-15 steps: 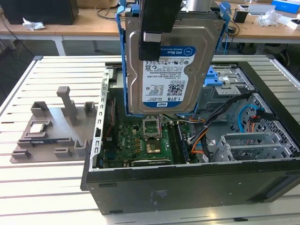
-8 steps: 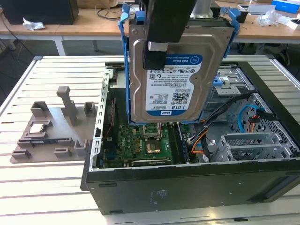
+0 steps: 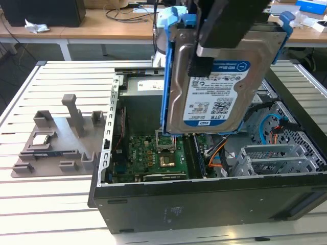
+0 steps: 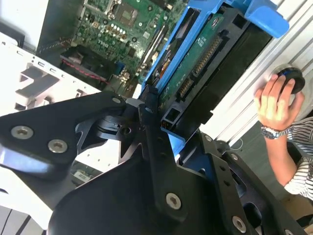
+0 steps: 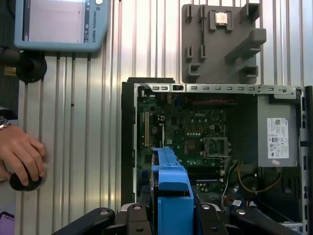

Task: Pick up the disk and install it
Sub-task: 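Pick up the disk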

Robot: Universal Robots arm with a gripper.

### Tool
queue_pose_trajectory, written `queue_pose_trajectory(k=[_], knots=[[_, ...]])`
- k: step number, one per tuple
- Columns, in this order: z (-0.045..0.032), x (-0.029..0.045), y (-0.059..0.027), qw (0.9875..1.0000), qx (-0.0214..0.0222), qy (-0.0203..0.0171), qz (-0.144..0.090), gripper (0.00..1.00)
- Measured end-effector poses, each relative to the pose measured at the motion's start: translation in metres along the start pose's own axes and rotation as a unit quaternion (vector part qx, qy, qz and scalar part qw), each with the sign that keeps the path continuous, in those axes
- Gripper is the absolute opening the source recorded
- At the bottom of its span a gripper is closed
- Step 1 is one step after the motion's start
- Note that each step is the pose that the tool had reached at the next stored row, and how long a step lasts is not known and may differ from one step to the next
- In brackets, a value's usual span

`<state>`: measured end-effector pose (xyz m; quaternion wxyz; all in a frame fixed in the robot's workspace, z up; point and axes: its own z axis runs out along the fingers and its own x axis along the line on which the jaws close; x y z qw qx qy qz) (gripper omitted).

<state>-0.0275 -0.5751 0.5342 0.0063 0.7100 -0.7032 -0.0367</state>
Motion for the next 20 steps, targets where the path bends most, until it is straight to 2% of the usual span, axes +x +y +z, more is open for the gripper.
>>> queue_pose_trajectory(k=[2, 6, 20], knots=[[0.0006, 0.0000, -0.0073, 1.0000, -0.0002, -0.0001, 0.000, 0.37], [0.0016, 0.0001, -0.0160, 1.0000, -0.0003, 0.0000, 0.000, 0.37], [0.0040, 0.0004, -0.0382, 1.0000, -0.0003, 0.0000, 0.000, 0.37]])
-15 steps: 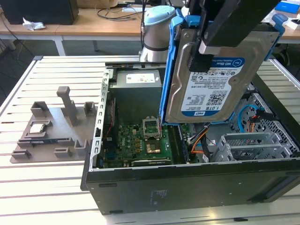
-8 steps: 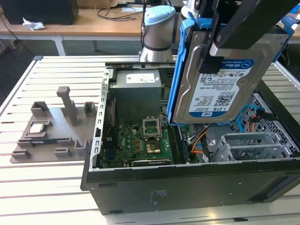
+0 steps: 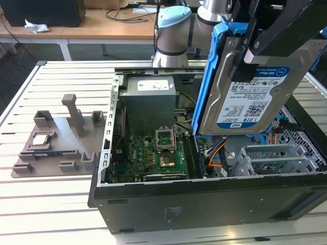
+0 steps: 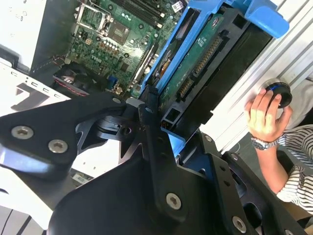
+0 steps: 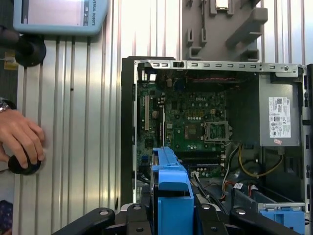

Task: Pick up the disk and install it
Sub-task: 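Pick up the disk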

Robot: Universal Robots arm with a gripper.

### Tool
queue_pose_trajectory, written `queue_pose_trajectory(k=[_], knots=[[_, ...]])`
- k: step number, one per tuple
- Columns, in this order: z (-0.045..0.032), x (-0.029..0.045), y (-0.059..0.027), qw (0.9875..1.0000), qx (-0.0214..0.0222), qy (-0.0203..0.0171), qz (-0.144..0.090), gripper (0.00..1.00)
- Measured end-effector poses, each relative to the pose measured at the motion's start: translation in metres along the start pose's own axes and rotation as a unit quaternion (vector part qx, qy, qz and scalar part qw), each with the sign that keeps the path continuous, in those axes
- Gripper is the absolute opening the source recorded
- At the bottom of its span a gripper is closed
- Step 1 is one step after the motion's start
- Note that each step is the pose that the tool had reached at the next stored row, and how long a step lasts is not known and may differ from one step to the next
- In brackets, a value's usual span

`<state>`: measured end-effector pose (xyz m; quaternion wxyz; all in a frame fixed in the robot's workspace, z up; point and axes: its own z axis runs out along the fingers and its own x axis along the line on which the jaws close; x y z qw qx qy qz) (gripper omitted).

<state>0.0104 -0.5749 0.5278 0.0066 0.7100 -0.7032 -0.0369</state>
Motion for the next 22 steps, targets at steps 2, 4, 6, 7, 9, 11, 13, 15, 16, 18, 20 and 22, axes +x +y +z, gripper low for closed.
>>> queue_pose_trajectory(k=[2, 4, 6, 7, 9, 11, 13, 15, 16, 18, 20, 22], knots=[[0.0001, 0.0000, -0.0019, 1.0000, 0.0000, 0.0000, 0.000, 0.37], [0.0003, 0.0001, -0.0038, 1.0000, 0.0000, 0.0000, 0.000, 0.37], [0.0004, 0.0001, -0.0061, 1.0000, 0.0000, 0.0000, 0.000, 0.37], [0.0005, 0.0001, -0.0086, 1.0000, 0.0000, 0.0000, 0.000, 0.37], [0.0008, 0.0002, -0.0130, 1.0000, 0.0000, 0.0000, 0.000, 0.37], [0.0010, 0.0002, -0.0149, 1.0000, 0.0000, 0.0000, 0.000, 0.37], [0.0012, 0.0003, -0.0166, 1.0000, 0.0000, 0.0000, 0.000, 0.37], [0.0015, 0.0003, -0.0199, 1.0000, 0.0000, 0.0000, 0.000, 0.37], [0.0016, 0.0003, -0.0210, 1.0000, 0.0000, 0.0000, 0.000, 0.37], [0.0018, 0.0004, -0.0225, 1.0000, 0.0000, 0.0000, 0.000, 0.37], [0.0019, 0.0004, -0.0241, 1.0000, 0.0000, 0.0000, 0.000, 0.37], [0.0022, 0.0004, -0.0267, 1.0000, 0.0000, 0.0000, 0.000, 0.37]])
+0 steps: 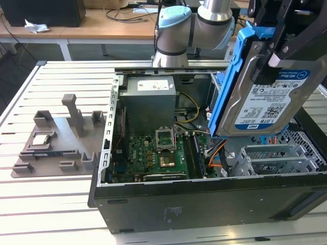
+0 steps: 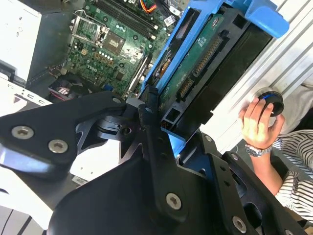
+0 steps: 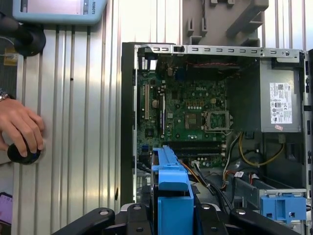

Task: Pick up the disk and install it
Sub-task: 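Pick up the disk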

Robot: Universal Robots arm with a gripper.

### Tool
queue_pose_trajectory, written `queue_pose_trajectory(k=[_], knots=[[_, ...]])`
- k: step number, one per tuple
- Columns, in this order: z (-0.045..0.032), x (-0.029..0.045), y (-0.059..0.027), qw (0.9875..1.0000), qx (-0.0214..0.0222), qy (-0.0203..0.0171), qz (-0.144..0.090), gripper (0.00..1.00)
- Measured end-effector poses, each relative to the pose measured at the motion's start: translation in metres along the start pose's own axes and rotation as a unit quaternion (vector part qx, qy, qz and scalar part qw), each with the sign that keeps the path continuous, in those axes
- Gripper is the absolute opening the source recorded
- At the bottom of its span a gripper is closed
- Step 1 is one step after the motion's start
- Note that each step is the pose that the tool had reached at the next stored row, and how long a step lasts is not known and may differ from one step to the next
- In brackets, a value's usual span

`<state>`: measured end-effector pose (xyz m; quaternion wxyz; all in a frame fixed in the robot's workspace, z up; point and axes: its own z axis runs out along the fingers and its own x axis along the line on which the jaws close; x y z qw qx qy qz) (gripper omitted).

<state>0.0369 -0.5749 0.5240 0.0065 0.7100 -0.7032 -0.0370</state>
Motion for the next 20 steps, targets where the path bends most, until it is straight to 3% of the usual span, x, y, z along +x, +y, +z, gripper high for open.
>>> queue_pose_trajectory(k=[16, 20], knots=[[0.0057, 0.0004, -0.0165, 1.0000, -0.0001, 0.0000, 0.000, 0.37], [0.0107, 0.0004, -0.0312, 1.0000, -0.0014, 0.0000, 0.000, 0.37]])
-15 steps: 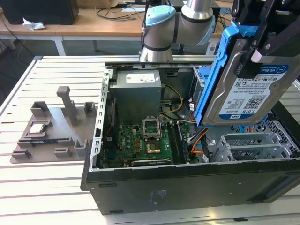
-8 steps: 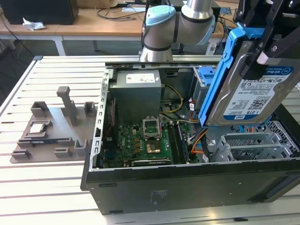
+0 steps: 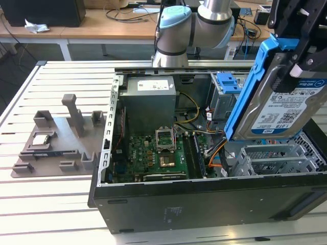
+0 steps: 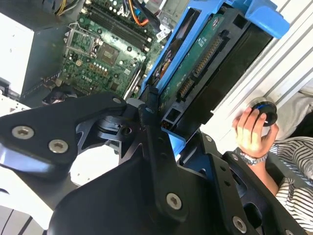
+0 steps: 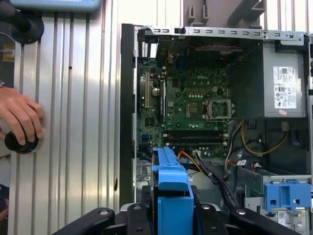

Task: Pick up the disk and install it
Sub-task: 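Pick up the disk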

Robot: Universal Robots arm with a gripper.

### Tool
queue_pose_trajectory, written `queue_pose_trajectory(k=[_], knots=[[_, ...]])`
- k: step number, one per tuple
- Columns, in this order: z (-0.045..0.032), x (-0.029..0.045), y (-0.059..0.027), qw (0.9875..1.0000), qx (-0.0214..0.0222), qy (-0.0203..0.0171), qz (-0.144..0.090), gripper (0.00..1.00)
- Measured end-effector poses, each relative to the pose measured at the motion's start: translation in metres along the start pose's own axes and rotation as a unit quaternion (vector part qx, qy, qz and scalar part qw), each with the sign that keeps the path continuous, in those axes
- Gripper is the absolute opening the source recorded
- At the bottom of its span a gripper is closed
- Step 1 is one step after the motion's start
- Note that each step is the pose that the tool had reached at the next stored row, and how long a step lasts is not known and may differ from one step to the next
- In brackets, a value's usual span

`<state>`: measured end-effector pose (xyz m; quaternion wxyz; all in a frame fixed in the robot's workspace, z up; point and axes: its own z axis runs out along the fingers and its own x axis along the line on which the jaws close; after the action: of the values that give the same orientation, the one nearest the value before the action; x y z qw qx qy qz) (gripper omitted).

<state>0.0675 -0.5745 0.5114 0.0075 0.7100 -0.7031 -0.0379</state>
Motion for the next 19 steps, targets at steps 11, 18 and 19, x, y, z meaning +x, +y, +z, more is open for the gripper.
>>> queue_pose_trajectory(k=[11, 18, 19], knots=[[0.0256, -0.0099, -0.0487, 1.0000, -0.0060, 0.0001, 0.000, 0.37], [0.0335, -0.0103, -0.0613, 1.0000, -0.0068, 0.0001, 0.000, 0.37], [0.0335, -0.0103, -0.0613, 1.0000, -0.0068, 0.0001, 0.000, 0.37]])
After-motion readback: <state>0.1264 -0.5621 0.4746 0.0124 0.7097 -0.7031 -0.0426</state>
